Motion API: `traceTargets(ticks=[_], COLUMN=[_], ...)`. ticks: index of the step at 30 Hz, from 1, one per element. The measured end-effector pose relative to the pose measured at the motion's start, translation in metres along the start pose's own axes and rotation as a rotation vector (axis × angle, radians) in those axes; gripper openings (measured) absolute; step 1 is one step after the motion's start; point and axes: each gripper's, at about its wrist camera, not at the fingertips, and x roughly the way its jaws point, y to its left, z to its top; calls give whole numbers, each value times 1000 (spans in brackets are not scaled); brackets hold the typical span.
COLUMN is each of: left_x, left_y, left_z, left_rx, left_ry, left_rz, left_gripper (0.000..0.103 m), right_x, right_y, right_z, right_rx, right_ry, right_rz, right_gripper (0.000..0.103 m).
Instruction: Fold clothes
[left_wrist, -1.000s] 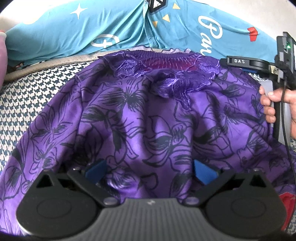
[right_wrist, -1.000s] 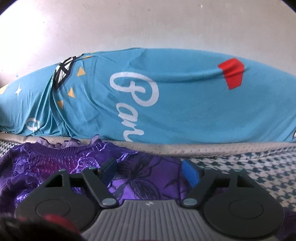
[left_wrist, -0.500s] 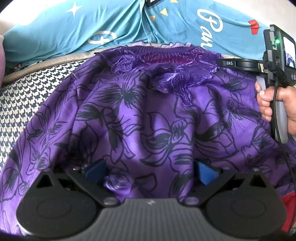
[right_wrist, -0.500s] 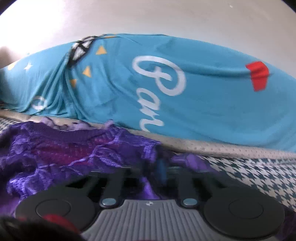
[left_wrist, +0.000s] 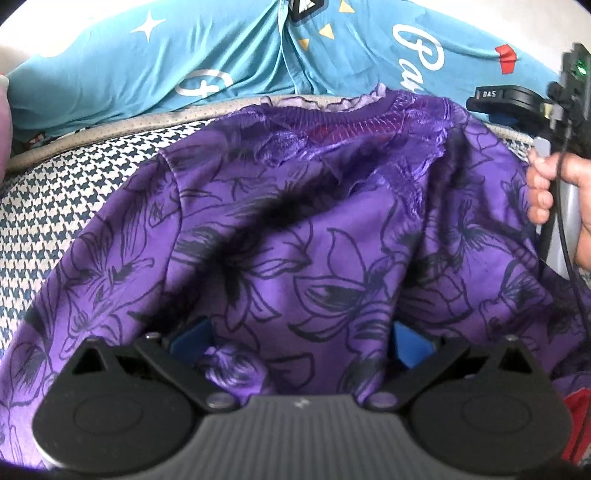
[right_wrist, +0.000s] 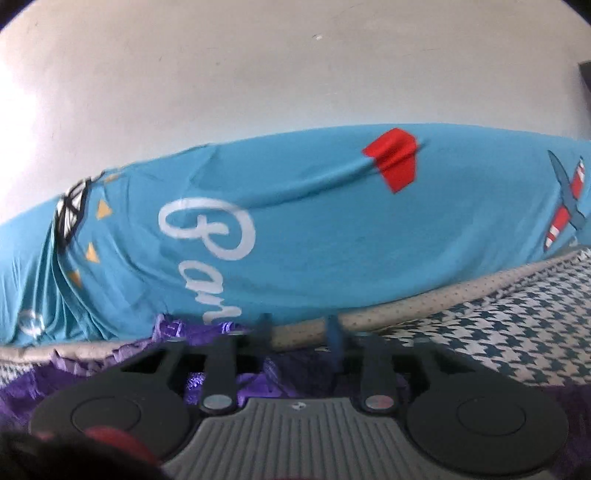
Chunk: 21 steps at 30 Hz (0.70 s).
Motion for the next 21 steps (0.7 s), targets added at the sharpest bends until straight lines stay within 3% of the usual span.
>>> traceTargets(ticks=[13,21], left_x=[-21,-27], left_y=[-4,-1], left_z=[0,-2], left_rx=[15,18], left_ry=[-30,-54], left_rz=[-4,23], left_gripper=[103,103], right_x=[-60,-105], right_y=[-28,-34], right_z=[7,-13], right_rx=[-30,-34], right_ry=[123,185], right_rz=[1,-16], right_gripper=[46,48])
